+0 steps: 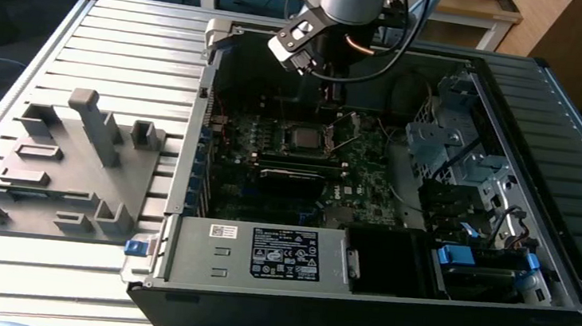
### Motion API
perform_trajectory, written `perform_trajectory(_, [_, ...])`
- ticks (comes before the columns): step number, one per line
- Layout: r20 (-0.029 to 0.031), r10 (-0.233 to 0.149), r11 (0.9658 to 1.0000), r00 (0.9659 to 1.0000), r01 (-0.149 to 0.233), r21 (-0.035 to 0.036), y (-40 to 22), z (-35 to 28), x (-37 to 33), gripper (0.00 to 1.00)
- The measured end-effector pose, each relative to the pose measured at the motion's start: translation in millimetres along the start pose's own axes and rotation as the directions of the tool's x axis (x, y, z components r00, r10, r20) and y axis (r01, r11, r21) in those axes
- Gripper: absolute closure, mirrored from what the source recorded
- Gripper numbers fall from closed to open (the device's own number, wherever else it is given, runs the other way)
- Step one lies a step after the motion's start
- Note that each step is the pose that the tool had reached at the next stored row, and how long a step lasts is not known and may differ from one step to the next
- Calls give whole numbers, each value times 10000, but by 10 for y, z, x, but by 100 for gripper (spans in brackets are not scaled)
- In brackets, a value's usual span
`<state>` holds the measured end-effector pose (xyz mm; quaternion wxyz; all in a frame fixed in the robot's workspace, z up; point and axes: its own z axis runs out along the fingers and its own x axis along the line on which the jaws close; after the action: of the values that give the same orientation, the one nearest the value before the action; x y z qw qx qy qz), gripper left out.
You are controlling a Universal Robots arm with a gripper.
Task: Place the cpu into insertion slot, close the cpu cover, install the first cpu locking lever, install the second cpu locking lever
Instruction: 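Close the cpu cover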
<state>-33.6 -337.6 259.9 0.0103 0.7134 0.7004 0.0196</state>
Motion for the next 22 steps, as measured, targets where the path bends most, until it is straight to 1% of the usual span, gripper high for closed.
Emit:
perform_trajectory(6, [0,-1,10000,10000,1,0,21,1,1,89])
perform_trajectory(15, [-1,-1,10000,10000,1,0,25,-4,1,89])
perform_trajectory(22, [-1,0,10000,10000,0,0,90,-1,2,89])
